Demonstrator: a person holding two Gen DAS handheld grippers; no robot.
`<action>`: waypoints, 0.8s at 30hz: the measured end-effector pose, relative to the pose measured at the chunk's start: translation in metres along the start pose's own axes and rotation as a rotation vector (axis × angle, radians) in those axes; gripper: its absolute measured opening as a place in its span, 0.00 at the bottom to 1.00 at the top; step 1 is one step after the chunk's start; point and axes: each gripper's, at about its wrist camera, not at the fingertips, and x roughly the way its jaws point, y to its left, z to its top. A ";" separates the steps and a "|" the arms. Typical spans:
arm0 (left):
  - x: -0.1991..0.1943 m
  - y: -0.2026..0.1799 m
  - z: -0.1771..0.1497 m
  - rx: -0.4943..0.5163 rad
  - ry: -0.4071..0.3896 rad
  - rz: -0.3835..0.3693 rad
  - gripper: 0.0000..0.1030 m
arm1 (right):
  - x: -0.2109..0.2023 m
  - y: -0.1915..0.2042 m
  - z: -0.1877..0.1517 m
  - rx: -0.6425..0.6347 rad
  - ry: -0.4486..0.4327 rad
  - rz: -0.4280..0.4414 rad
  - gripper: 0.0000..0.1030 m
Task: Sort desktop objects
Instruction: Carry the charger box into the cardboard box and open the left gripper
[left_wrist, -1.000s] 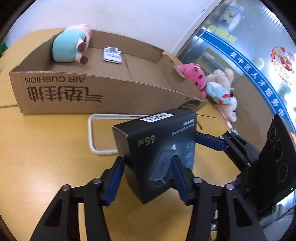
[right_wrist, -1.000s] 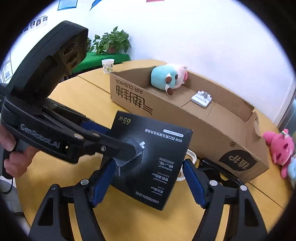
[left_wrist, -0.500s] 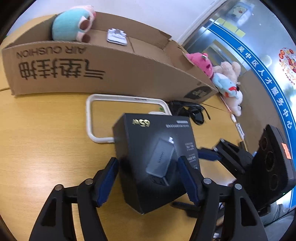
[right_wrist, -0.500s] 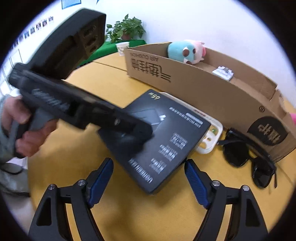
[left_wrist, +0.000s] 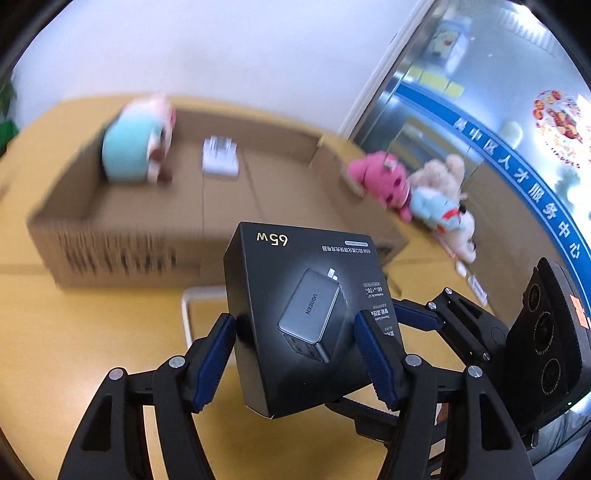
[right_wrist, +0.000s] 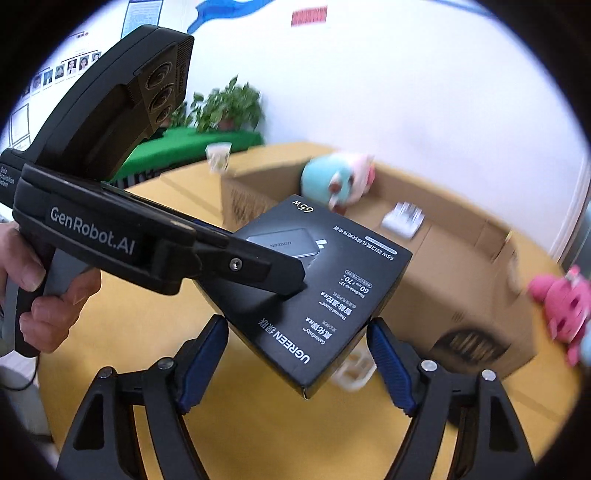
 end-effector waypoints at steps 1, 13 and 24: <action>-0.004 -0.001 0.010 0.011 -0.022 0.001 0.62 | -0.002 -0.003 0.009 -0.010 -0.018 -0.013 0.75; 0.019 -0.010 0.154 0.141 -0.120 -0.001 0.62 | 0.029 -0.101 0.110 -0.001 -0.084 -0.083 0.75; 0.119 -0.005 0.270 0.166 -0.042 0.014 0.62 | 0.107 -0.229 0.159 0.051 0.018 -0.069 0.75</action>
